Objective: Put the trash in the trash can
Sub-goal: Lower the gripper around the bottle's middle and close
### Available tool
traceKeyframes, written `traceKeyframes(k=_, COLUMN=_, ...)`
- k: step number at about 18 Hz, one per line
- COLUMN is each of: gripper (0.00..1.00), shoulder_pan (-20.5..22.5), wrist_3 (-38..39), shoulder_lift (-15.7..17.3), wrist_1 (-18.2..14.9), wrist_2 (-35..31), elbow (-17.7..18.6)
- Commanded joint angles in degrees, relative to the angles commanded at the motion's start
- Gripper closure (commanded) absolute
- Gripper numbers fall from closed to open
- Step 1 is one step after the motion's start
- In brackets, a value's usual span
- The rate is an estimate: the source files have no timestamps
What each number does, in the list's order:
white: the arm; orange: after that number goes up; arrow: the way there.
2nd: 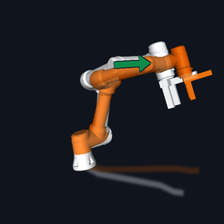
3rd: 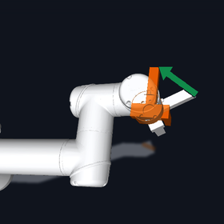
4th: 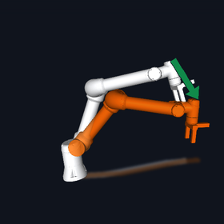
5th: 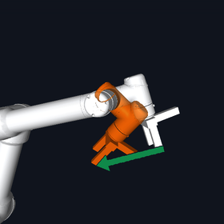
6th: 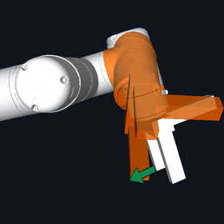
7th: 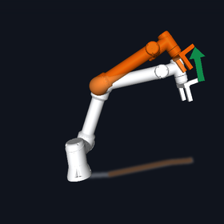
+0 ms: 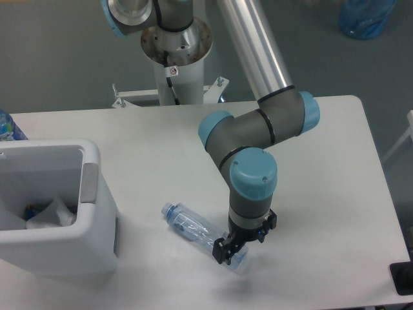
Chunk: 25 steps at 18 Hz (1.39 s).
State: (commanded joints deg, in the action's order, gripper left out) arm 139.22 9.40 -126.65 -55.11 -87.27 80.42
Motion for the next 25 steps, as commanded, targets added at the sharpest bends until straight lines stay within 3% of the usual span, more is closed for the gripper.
traceKeyframes(k=6, gripper=0.0, shoulder_pan=0.0, wrist_3=0.79, shoulder_lift=-2.73, wrist_1=0.0, wrist_2=-1.31, elbow=-0.09)
traceKeyframes(k=19, gripper=0.0, shoulder_pan=-1.14, wrist_3=4.66, shoulder_lift=-4.84, wrist_1=0.0, wrist_2=-2.11, elbow=-0.79)
traceKeyframes(k=25, gripper=0.27, shoulder_pan=-1.76, wrist_3=4.75, shoulder_lift=-4.75, wrist_1=0.0, wrist_2=-2.11, elbow=-0.61)
